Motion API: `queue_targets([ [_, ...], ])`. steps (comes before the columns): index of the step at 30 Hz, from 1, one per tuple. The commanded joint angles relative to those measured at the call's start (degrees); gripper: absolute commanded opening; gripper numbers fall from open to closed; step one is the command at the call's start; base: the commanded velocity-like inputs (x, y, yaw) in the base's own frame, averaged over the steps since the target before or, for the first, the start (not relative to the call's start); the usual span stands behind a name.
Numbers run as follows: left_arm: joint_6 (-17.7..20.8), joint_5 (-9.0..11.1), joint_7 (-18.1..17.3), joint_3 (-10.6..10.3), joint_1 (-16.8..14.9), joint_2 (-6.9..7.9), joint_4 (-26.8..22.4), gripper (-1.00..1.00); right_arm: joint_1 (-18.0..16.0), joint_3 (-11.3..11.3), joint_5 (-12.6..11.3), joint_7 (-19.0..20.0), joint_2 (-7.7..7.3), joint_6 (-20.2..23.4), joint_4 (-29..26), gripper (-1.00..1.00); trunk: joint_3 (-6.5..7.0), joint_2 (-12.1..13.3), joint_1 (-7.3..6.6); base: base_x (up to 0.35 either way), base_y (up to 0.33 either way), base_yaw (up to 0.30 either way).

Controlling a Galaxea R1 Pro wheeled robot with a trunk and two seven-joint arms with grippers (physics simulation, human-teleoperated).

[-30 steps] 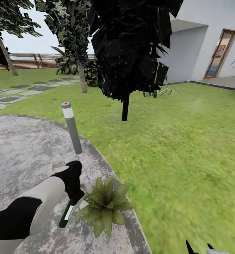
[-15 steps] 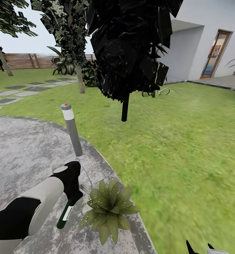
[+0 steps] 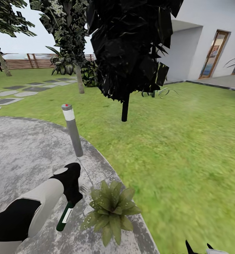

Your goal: Pick up the pesticide atomizer in the garden and spray insectifuge to fully cover both potted plants in the garden.

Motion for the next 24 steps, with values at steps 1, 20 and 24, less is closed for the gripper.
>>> queue_targets([
  [1, 0.43, -0.48, -0.57, -0.05, 0.01, 0.0, -0.12, -1.0, -0.1, -0.48, 0.25, 0.5, 0.02, -0.22, -0.05, 1.0, -0.05, -0.02, 0.0, 0.094, 0.284, -0.214],
  [20, 0.34, -0.48, -0.56, 0.13, 0.1, -0.61, -0.12, -1.0, -0.1, -0.48, 0.25, 0.5, 0.02, -0.22, -0.03, 1.0, 0.08, -0.02, 0.0, 0.067, 0.132, -0.137],
  [24, 0.34, -0.48, -0.56, 0.13, 0.11, -0.6, -0.12, -1.0, -0.1, -0.48, 0.25, 0.5, 0.02, -0.22, -0.03, 1.0, 0.18, -0.02, 0.0, 0.0, 0.0, -0.241],
])
